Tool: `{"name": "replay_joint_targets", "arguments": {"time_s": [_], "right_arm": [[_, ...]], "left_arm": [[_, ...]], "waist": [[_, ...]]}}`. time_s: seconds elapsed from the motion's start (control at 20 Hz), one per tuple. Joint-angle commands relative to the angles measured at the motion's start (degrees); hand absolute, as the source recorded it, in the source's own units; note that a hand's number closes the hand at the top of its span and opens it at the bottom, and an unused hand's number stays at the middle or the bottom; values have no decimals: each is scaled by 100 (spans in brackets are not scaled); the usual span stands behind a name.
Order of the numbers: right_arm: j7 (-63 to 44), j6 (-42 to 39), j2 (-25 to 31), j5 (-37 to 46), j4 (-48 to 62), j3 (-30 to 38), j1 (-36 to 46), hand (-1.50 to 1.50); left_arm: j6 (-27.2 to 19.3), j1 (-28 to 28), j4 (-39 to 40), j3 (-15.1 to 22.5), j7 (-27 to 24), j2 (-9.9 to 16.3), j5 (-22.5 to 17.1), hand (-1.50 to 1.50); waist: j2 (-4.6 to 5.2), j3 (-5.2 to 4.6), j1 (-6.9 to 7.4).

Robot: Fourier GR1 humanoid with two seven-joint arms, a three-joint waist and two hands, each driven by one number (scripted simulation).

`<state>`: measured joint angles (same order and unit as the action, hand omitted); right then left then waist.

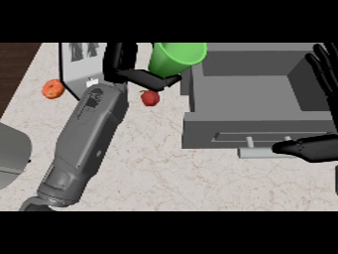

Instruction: Pick up the cup, place it into the drawer and close the drawer

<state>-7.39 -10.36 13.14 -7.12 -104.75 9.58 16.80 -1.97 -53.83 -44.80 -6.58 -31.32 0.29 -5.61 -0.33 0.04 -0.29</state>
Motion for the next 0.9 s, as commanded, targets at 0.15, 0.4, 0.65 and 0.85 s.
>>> {"name": "replay_joint_targets", "arguments": {"time_s": [0.15,0.4,0.65,0.85], "right_arm": [[518,-59,-107,99,293,-17,-124,-150],[491,-124,-113,139,163,-169,-113,-150],[505,-105,-163,150,307,-235,118,-150],[260,-131,-100,32,192,-217,278,-150]], "left_arm": [[-1228,-1164,149,701,1137,-29,-224,150],[-1670,-2018,1402,1028,1509,-29,-650,150],[-1935,-2576,2311,1405,1812,-29,-786,150],[-1518,-2634,2733,1701,1974,-29,-922,150]], "waist": [[36,1,-86],[86,3,-293],[163,9,-507],[195,7,-619]]}}
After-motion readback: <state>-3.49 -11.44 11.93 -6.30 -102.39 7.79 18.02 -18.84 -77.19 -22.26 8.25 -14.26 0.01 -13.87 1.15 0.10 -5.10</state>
